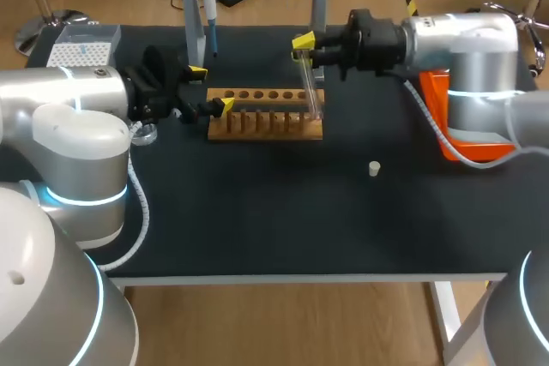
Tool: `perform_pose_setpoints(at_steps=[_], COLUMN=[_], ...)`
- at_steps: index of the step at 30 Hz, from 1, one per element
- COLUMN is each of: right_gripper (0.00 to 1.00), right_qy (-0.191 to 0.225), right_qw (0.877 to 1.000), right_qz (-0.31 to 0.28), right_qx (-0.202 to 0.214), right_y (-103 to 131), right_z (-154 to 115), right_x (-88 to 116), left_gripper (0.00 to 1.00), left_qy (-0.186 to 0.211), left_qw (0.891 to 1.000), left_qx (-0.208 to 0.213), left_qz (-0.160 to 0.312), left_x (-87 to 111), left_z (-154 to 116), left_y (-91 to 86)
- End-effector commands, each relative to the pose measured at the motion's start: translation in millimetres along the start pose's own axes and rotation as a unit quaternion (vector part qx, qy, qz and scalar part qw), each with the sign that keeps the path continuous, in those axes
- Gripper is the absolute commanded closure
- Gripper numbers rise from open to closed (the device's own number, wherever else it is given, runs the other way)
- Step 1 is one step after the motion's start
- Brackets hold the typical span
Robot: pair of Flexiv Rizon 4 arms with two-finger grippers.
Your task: Invert the test tube, pick up the pipette, mount the tip to pipette, aspirate from beaker and dispense into the tube, eject the tip, return the pipette, and cap with the stopper.
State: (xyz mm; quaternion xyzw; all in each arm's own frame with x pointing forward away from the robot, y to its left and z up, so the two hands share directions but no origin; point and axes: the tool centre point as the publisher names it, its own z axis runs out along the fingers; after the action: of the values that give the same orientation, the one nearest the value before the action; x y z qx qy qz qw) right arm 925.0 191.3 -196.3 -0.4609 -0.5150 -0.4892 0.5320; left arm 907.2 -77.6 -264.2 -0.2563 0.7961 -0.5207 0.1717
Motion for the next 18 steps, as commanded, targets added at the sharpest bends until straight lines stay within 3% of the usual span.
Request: perform_pose_setpoints(at_steps=[1, 14, 16, 18], right_gripper=[1.0, 1.0, 1.0, 1.0], right_qy=[-0.001, 0.001, 0.001, 0.001], right_qw=[1.0, 1.0, 1.0, 1.0], right_qz=[-0.004, -0.008, -0.008, -0.008], right_qx=[-0.004, -0.009, -0.009, -0.009], right_y=[-1, -2, -2, -2], right_z=[-2, -3, -3, -3], right_x=[0, 1, 1, 1], left_gripper=[0.0, 0.0, 0.0, 0.0], left_qy=[0.0, 0.0, -0.014, -0.018], left_qw=[1.0, 1.0, 0.992, 0.973], left_qx=[-0.001, -0.001, 0.072, 0.15], left_qz=[0.0, 0.0, 0.104, 0.173], left_x=[0.0, 0.0, 3.9, 8.8], left_z=[0, 0, -1, -3], left_y=[0.2, 0.2, -15.2, -23.0])
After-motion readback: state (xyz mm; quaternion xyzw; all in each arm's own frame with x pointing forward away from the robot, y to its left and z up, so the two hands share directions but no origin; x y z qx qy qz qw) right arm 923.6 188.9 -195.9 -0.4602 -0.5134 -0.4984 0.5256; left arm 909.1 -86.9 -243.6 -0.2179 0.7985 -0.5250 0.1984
